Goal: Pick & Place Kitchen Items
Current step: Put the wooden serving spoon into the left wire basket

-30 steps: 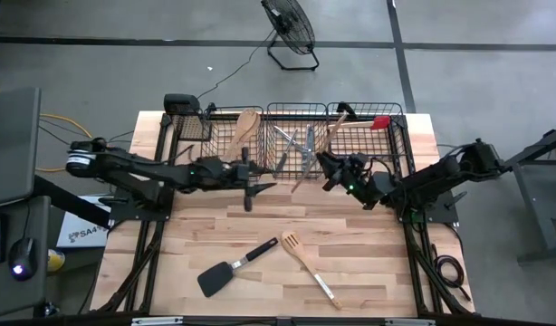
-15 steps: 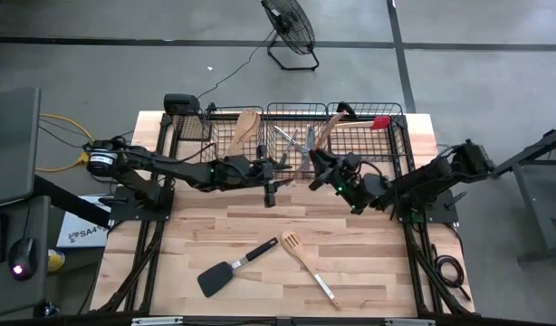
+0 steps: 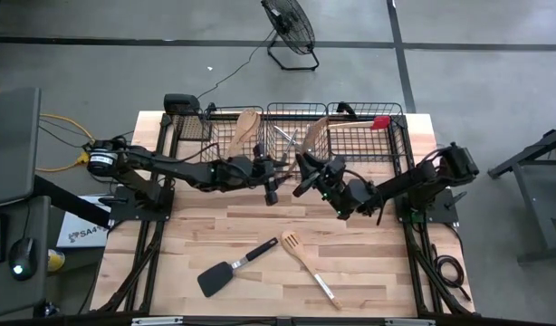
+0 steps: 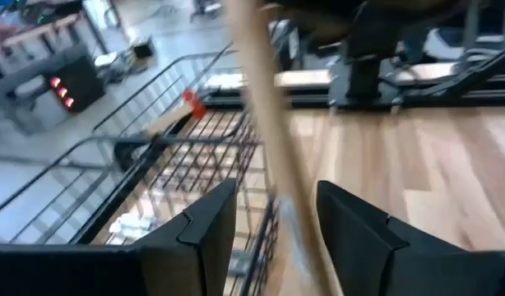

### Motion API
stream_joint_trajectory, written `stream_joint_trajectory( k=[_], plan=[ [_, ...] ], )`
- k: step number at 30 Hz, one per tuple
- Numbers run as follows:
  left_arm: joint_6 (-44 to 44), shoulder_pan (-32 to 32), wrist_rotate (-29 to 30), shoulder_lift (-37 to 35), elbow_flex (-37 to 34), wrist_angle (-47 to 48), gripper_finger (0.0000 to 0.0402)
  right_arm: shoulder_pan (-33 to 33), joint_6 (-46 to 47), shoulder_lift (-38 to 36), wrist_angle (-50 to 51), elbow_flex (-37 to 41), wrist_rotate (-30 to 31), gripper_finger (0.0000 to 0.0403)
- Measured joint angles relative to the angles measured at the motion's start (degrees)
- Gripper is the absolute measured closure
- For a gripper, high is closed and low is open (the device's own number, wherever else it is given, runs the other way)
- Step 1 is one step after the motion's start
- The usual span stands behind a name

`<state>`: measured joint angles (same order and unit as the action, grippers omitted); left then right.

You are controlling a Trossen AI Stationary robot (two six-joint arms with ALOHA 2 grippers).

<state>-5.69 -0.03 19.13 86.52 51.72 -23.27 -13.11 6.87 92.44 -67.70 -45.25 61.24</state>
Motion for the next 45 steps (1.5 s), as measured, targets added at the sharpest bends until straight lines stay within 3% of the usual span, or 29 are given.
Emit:
stream_joint_trajectory(
  k=[5,15,21,37,45],
  plan=[
    [3.67,0.00,2.27,0.00,0.00,2.12,0.0236,-0.78,-4.07,-0.42,-0.65,-0.29,2.82,0.0324],
    [7.13,0.00,0.98,0.00,0.00,2.87,0.0236,0.49,-0.65,-0.50,-1.16,-0.29,-1.29,0.0324],
    [9.15,0.00,0.98,0.00,-0.02,4.84,0.0240,0.47,-1.14,-0.50,-1.18,-0.29,0.02,0.0324],
    [11.21,0.06,1.34,0.00,-0.04,7.83,0.0379,1.17,-3.12,-0.50,-3.91,-0.24,-0.13,0.0329],
    [12.22,0.02,0.74,-0.02,-0.04,9.39,0.0380,0.86,-3.73,-0.50,-3.28,-0.22,-1.10,0.0340]
  ],
)
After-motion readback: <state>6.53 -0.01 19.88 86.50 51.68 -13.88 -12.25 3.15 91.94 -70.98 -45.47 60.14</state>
